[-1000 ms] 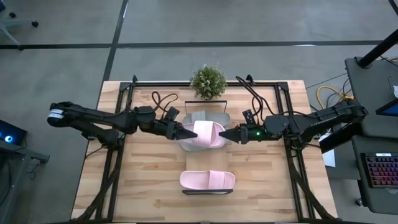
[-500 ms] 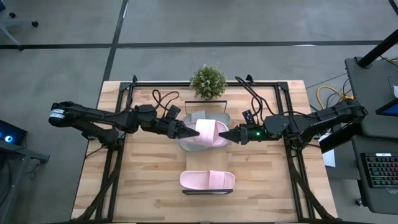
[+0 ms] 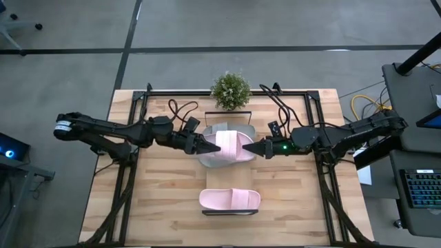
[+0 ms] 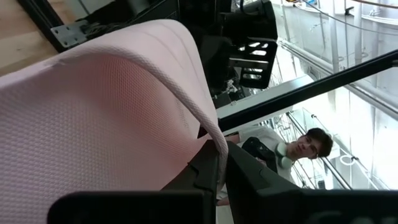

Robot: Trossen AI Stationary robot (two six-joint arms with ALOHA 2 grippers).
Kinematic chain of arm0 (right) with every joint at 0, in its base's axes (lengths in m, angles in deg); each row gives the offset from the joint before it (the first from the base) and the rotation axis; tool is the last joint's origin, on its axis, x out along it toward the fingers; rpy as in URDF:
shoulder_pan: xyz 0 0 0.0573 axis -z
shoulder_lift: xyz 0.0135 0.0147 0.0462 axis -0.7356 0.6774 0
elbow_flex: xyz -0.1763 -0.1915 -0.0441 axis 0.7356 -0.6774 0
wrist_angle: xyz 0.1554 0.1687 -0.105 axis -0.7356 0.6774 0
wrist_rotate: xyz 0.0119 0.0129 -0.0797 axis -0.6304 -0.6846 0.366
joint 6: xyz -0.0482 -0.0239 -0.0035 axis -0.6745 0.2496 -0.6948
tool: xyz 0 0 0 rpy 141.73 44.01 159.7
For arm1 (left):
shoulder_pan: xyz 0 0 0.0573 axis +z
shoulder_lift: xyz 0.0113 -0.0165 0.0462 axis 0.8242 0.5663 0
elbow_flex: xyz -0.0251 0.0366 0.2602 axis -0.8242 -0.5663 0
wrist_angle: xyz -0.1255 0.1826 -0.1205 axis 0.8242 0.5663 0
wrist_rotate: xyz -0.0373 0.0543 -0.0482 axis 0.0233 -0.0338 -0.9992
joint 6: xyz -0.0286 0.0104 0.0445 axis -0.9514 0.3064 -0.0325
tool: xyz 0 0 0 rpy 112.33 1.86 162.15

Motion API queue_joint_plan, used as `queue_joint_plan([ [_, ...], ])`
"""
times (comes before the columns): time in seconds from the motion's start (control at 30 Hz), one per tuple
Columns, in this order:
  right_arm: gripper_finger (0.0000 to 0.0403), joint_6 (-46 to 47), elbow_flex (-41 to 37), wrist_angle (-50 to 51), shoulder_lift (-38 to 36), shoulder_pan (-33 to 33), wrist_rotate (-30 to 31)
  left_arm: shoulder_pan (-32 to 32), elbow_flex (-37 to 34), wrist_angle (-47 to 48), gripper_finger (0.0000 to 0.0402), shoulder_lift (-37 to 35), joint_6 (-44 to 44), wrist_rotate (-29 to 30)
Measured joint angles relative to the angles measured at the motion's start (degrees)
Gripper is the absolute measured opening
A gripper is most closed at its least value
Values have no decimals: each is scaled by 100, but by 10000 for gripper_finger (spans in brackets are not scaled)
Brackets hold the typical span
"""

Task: Pick and place slides into the shelf
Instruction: Put the pink slide on the shelf

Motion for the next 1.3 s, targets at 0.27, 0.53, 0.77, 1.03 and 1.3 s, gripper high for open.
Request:
queue_joint_plan([
  [0.27,30,-90,-1,62,0,2,-9,2,-6,0,1,-4,-4,-74],
  [0.53,30,-60,-1,282,0,0,-193,2,-17,18,47,4,-2,-432],
  [0.77,30,-71,6,623,-4,-7,-561,-14,-20,-25,128,105,199,-1189],
  [1.03,30,-43,-3,1334,4,-64,-994,-25,-20,-1098,222,185,289,-1227],
  [1.3,29,135,-3,1322,0,-97,-582,-38,-26,-1561,254,177,267,-1025],
])
